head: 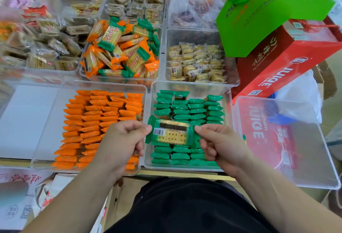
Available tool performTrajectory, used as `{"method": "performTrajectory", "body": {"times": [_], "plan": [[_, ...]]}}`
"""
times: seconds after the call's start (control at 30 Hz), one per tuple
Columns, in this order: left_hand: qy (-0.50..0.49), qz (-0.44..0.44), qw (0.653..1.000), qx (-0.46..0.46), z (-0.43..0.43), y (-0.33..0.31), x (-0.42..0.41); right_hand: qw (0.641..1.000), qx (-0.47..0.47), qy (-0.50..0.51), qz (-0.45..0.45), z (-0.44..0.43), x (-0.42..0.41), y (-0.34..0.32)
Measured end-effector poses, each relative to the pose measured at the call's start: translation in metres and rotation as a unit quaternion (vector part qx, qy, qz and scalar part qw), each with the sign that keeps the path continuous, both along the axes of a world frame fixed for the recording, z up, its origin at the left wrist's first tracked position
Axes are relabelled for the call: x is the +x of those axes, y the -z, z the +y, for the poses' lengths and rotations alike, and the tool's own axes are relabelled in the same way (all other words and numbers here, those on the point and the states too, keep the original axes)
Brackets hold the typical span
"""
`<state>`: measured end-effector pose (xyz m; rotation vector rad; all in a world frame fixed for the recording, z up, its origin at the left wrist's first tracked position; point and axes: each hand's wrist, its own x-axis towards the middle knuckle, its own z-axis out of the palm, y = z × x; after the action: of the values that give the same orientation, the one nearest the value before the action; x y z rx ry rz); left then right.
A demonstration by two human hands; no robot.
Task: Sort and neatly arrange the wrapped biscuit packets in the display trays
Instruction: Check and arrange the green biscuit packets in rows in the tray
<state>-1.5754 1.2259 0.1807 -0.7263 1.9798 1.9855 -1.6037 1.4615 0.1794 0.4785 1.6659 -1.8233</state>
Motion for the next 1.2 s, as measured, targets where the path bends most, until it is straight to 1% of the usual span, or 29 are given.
{"method": "performTrajectory", "body": {"times": [0.03, 0.1, 0.23, 0.27, 0.37, 0.43, 0.5, 0.53, 0.57, 0.63, 0.67, 0.77, 0.83, 0.9, 0.93, 1.0, 1.07, 1.13, 1.2], "plan": [[0.007, 0.019, 0.999, -0.039, 0.002, 0.001, -0.001, 0.999, 0.029, 0.001, 0.018, -0.002, 0.000, 0.000], [0.024, 0.051, 0.996, -0.075, 0.004, 0.004, -0.002, 0.998, 0.052, 0.013, 0.029, -0.006, -0.001, 0.001], [0.093, 0.087, 0.983, -0.129, 0.005, 0.023, -0.007, 0.998, 0.021, 0.063, 0.016, -0.008, -0.006, 0.014], [0.124, 0.097, 0.975, -0.154, 0.006, 0.029, -0.008, 0.997, 0.023, 0.073, 0.021, -0.007, -0.008, 0.018], [0.222, 0.120, 0.942, -0.221, 0.007, 0.045, -0.015, 0.991, 0.074, 0.102, 0.047, -0.004, -0.017, 0.031], [0.249, 0.138, 0.917, -0.281, 0.006, 0.056, -0.027, 0.987, 0.091, 0.121, 0.057, 0.000, -0.024, 0.042], [0.239, 0.176, 0.879, -0.374, 0.000, 0.070, -0.044, 0.982, 0.109, 0.134, 0.071, 0.000, -0.032, 0.052], [0.233, 0.195, 0.852, -0.427, -0.003, 0.077, -0.055, 0.979, 0.132, 0.129, 0.086, -0.001, -0.035, 0.057], [0.231, 0.207, 0.822, -0.477, -0.006, 0.085, -0.067, 0.973, 0.169, 0.112, 0.109, -0.002, -0.039, 0.060], [0.239, 0.202, 0.775, -0.548, -0.009, 0.098, -0.089, 0.947, 0.258, 0.050, 0.184, -0.007, -0.045, 0.065], [0.252, 0.196, 0.755, -0.573, -0.009, 0.102, -0.099, 0.931, 0.287, 0.018, 0.227, -0.010, -0.047, 0.067], [0.328, 0.157, 0.685, -0.631, 0.001, 0.104, -0.122, 0.879, 0.316, -0.060, 0.351, -0.016, -0.047, 0.075], [0.389, 0.138, 0.633, -0.655, 0.010, 0.106, -0.133, 0.849, 0.332, -0.093, 0.402, -0.016, -0.044, 0.084], [0.435, 0.139, 0.586, -0.669, 0.018, 0.112, -0.141, 0.840, 0.333, -0.098, 0.416, -0.014, -0.042, 0.090], [0.451, 0.139, 0.571, -0.672, 0.021, 0.114, -0.143, 0.841, 0.332, -0.094, 0.418, -0.012, -0.040, 0.093], [0.473, 0.133, 0.549, -0.676, 0.027, 0.120, -0.147, 0.844, 0.330, -0.081, 0.414, -0.008, -0.036, 0.097], [0.479, 0.121, 0.541, -0.681, 0.032, 0.124, -0.149, 0.849, 0.333, -0.066, 0.405, -0.004, -0.033, 0.098], [0.475, 0.116, 0.546, -0.680, 0.035, 0.126, -0.150, 0.854, 0.336, -0.058, 0.394, 0.000, -0.032, 0.097], [0.469, 0.128, 0.559, -0.672, 0.036, 0.125, -0.151, 0.857, 0.332, -0.054, 0.391, 0.001, -0.031, 0.095]]}}
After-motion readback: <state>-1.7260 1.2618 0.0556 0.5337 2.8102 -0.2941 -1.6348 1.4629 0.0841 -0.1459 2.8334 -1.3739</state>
